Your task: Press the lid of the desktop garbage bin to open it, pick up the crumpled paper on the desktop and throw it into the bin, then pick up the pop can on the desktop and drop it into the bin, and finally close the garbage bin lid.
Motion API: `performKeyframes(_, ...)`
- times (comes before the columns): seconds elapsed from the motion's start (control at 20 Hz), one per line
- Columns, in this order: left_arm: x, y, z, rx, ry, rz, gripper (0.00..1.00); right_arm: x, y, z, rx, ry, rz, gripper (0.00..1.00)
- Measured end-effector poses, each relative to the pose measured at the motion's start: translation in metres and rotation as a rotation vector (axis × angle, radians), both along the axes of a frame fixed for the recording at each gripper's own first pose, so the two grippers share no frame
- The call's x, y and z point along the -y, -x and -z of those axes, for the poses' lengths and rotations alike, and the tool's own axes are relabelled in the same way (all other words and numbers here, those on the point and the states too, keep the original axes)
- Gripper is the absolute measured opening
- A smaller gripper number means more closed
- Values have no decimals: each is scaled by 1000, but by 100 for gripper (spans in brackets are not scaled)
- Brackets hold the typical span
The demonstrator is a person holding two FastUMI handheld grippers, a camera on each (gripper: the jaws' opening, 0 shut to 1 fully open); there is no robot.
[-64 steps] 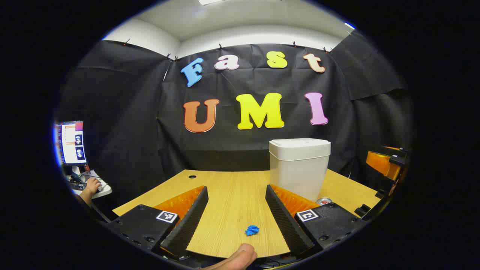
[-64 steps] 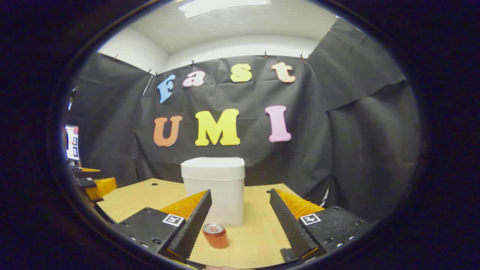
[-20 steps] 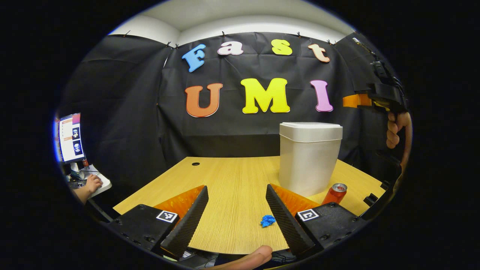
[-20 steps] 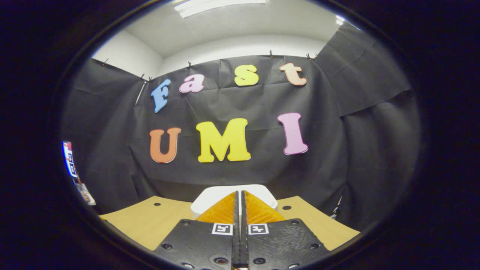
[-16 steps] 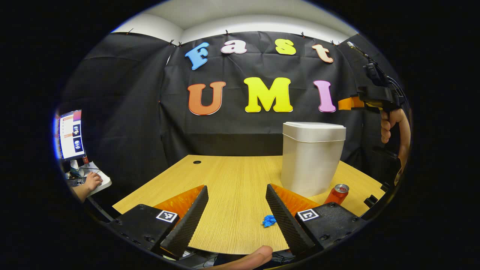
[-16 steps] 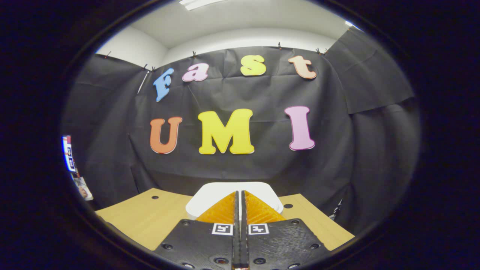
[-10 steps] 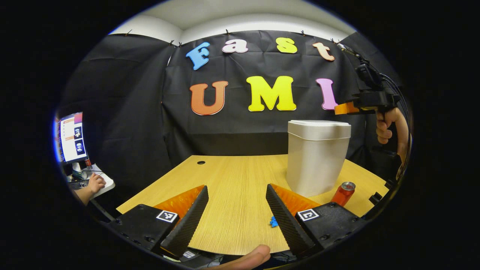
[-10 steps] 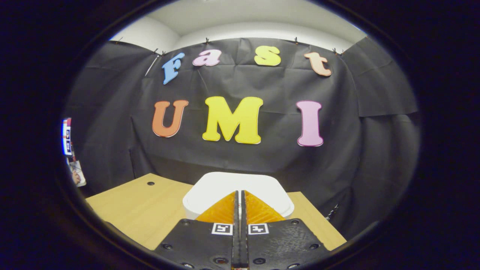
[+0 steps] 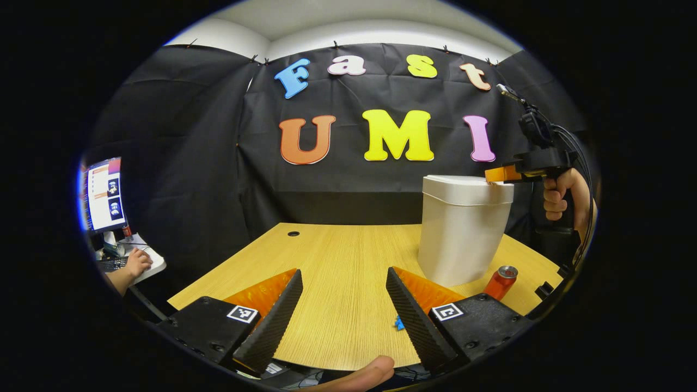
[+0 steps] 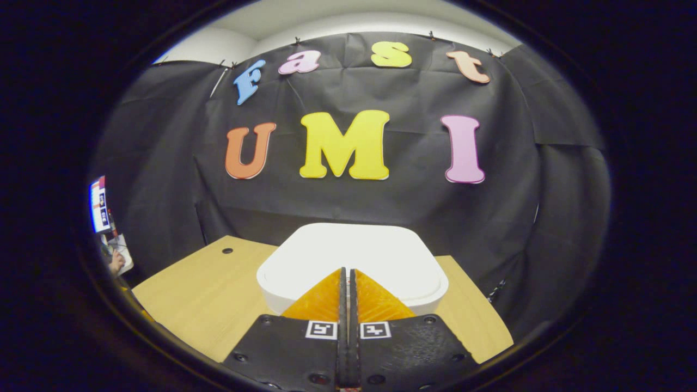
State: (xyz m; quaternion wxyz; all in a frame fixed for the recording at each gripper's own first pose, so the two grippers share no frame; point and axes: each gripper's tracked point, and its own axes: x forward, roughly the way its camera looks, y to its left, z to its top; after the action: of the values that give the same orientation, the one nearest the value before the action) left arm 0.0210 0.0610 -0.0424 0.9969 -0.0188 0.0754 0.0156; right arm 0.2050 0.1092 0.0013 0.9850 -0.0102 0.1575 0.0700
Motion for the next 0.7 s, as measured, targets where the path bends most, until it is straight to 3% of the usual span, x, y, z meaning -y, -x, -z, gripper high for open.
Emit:
performKeyframes(0.3,-7,0,-1,5,7,-11,100,4,35,-9,145,44,31,0)
performKeyframes(0.7,2,-4,4,-16,37,20,100,14,80,21,150,74,41,0)
